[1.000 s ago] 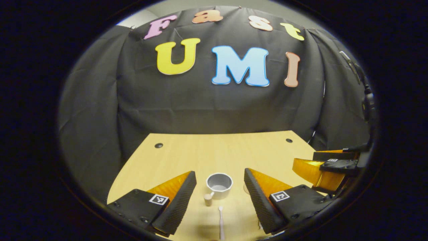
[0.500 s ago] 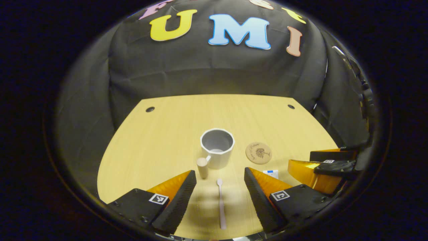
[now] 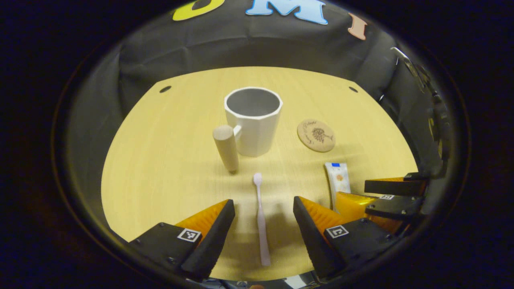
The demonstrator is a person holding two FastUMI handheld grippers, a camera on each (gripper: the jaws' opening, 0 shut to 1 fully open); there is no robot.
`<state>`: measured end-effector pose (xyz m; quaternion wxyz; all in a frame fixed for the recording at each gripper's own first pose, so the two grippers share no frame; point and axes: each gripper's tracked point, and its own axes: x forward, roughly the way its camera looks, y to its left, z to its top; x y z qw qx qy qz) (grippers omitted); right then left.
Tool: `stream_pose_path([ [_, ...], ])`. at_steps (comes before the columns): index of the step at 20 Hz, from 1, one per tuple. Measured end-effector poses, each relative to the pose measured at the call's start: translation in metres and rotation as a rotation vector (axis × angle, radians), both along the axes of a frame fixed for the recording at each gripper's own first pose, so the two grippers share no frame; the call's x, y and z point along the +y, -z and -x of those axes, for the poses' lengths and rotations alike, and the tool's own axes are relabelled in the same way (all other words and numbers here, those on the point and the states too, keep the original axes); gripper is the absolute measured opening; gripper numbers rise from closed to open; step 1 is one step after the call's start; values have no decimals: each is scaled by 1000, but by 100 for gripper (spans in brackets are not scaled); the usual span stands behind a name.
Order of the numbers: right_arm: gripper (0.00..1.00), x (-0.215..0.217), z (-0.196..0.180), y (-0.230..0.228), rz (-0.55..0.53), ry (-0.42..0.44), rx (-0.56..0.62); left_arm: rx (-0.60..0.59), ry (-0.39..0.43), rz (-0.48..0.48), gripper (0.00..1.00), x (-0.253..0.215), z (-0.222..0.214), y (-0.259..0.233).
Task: Put the toothbrush and toothpaste on the desktop into the cup, then pick up the cup and place it on the coaster on the desktop.
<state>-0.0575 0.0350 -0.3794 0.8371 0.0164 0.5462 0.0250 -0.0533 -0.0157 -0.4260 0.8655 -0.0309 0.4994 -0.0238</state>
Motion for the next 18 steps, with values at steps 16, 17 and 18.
stream_pose_path([
  [16, 86, -8, 11, 35, 82, -54, 130, 91, -9, -65, 86, 9, 0, 35],
  [17, 78, -8, 11, 34, 86, -58, 134, 87, -11, -65, 93, 9, -1, 35],
  [18, 75, -8, 12, 35, 86, -64, 140, 83, -15, -65, 80, 10, -4, 35],
])
